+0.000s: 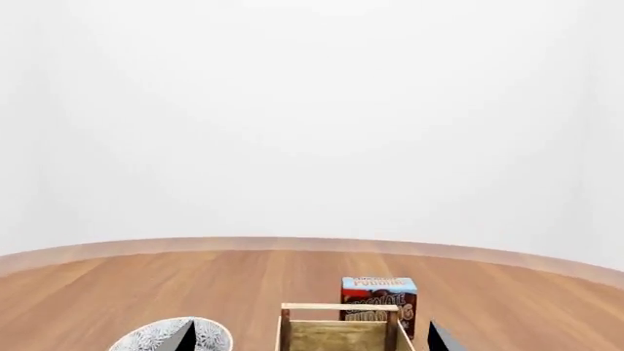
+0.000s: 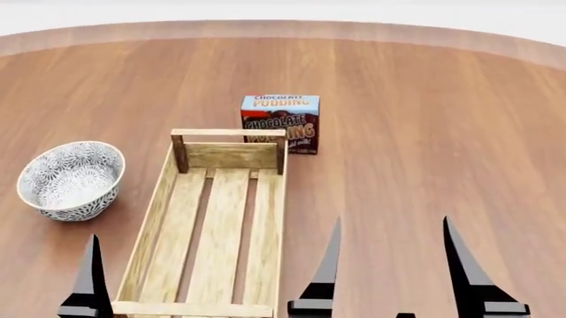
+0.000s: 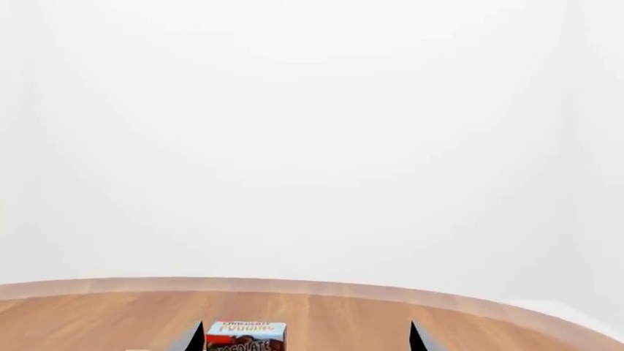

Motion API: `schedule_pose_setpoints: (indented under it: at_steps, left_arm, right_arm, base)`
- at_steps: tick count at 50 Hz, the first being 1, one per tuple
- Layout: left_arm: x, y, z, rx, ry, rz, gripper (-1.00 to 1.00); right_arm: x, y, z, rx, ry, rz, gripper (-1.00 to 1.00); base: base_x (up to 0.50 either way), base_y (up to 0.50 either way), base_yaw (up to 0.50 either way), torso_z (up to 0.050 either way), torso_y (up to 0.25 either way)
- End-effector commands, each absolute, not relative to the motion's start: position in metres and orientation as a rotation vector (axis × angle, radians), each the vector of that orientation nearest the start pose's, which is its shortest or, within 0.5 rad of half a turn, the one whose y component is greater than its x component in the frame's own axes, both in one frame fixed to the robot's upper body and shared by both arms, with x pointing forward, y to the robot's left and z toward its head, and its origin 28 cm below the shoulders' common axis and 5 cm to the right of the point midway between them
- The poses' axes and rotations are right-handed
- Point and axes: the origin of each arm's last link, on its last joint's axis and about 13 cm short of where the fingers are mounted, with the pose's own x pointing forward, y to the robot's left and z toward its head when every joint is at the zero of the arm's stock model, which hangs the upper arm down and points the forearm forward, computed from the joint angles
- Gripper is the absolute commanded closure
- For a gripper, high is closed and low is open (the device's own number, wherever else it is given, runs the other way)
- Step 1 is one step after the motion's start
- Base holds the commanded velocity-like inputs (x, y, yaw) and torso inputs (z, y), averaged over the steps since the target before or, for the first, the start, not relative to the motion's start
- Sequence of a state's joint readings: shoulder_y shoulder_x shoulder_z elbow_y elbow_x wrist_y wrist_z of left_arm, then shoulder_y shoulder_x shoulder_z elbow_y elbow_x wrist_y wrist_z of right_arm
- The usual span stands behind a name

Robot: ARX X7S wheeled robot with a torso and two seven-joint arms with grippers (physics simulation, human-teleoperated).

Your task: Pick up the bowl on the left and put it in the tray.

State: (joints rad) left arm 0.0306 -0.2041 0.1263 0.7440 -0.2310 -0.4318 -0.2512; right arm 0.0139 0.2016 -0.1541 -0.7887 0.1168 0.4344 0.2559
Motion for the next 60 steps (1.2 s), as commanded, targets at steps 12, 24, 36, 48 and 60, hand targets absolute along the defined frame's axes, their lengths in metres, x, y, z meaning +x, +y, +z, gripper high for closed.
schedule_pose_setpoints:
  at_steps: [12, 24, 36, 48, 60]
  left_arm:
    - [0.1784, 0.2012, 0.1292, -0.059, -0.264, -0.04, -1.0]
    - [0.1798, 0.2021, 0.1271, -0.076, -0.239, -0.036, -1.0]
    - [0.1795, 0.2012, 0.1271, -0.079, -0.232, -0.037, -1.0]
    - [0.1792, 0.2007, 0.1264, -0.078, -0.225, -0.039, -1.0]
    - [0.1792, 0.2012, 0.1267, -0.078, -0.222, -0.034, -1.0]
  right_arm:
    - [0.1816, -0.0931, 0.1439, -0.03, -0.351, -0.007, -1.0]
    - [0.1812, -0.0935, 0.1449, -0.023, -0.356, -0.01, -1.0]
    - [0.181, -0.0934, 0.1452, -0.052, -0.348, -0.01, -1.0]
    - [0.1815, -0.0923, 0.1445, -0.086, -0.334, -0.008, -1.0]
    - [0.1803, -0.0938, 0.1462, -0.037, -0.359, -0.013, -1.0]
  base:
    - [0.5, 0.0, 0.0, 0.0, 0.001]
    - [0.31, 0.0, 0.0, 0.0, 0.0]
    - [0.0, 0.0, 0.0, 0.0, 0.0]
    - [0.01, 0.38, 0.0, 0.0, 0.0]
    - [0.01, 0.29, 0.0, 0.0, 0.0]
